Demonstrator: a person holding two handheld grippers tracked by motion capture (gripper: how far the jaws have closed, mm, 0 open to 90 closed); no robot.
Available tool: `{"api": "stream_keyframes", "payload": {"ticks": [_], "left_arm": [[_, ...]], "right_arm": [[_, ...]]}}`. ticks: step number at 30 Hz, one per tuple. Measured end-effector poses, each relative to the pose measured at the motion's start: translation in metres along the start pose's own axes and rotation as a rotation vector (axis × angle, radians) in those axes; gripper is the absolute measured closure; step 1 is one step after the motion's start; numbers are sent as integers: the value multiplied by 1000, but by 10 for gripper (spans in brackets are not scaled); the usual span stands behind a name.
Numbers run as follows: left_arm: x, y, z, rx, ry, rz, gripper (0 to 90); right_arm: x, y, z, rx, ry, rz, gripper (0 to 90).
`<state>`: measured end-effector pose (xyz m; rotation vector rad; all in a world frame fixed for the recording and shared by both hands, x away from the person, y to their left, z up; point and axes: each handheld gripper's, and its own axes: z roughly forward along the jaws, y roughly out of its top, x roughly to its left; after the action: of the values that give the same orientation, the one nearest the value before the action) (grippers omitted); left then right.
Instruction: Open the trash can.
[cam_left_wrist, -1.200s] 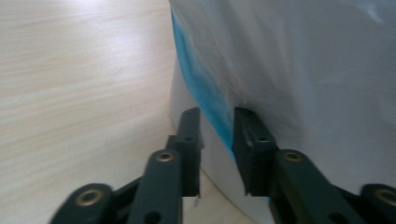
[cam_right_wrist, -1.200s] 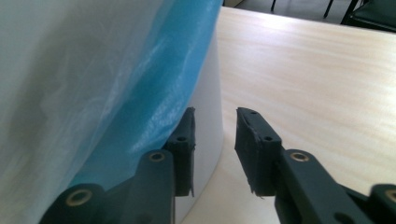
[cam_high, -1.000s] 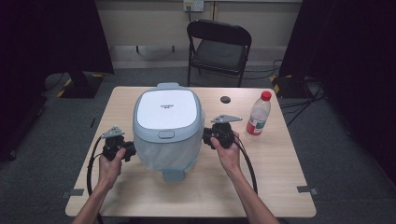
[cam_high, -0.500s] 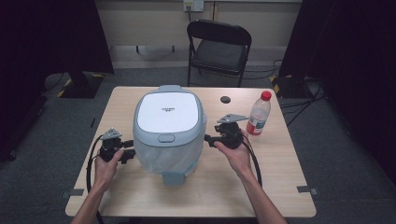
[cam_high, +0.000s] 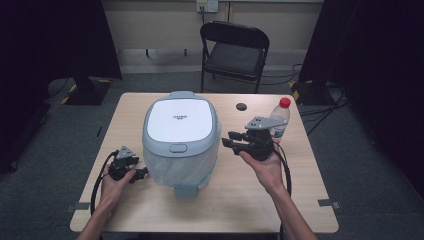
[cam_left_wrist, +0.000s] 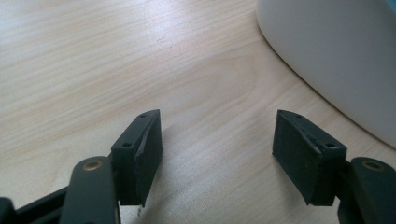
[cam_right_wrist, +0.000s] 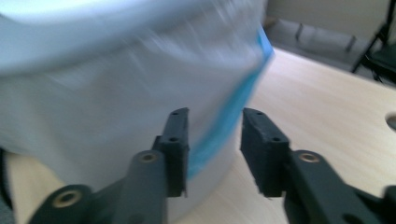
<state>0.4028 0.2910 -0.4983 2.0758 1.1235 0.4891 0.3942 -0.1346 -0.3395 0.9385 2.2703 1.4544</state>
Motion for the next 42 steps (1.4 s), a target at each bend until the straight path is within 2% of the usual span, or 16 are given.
{"api": "stream_keyframes", "payload": {"ticks": [3, 5, 8, 11, 12, 13, 16, 17, 18, 19, 24, 29, 36, 39, 40, 42], "left_arm": [[0, -2, 2, -24, 4, 3, 307], [-1, -1, 3, -23, 7, 6, 281], [-1, -1, 3, -24, 6, 7, 278], [-1, -1, 3, -24, 6, 7, 278], [-1, -1, 3, -24, 7, 7, 278], [-1, -1, 3, -24, 7, 7, 278], [-1, -1, 3, -20, 11, 4, 271], [-1, -1, 3, -20, 11, 4, 267], [-1, -1, 3, -20, 11, 4, 267], [-1, -1, 3, -20, 11, 4, 267], [-1, -1, 3, -19, 11, 4, 267], [-1, -1, 3, -20, 12, 4, 266], [-1, -1, 3, -20, 13, 3, 266], [-1, -1, 3, -19, 13, 3, 266], [-1, -1, 3, -20, 12, 3, 266], [-1, -1, 3, -20, 12, 3, 266]], "right_arm": [[10, 16, -12, -55, 30, -25, 734], [17, 23, -16, -71, 54, -40, 780], [33, 33, -21, -118, 105, -57, 832], [42, 39, -23, -129, 126, -84, 837], [49, 44, -19, -124, 164, -99, 844], [49, 44, -19, -124, 164, -99, 844], [66, 52, -9, -113, 210, -138, 849], [66, 52, -9, -113, 210, -138, 849], [75, 55, -3, -109, 235, -153, 851], [75, 55, -3, -109, 235, -153, 851], [95, 57, 15, -86, 277, -183, 846], [102, 58, 17, -76, 267, -214, 852], [98, 58, 17, -68, 275, -202, 861], [101, 57, 16, -61, 276, -216, 866], [100, 57, 18, -63, 296, -213, 883], [101, 56, 18, -71, 294, -213, 882]]}}
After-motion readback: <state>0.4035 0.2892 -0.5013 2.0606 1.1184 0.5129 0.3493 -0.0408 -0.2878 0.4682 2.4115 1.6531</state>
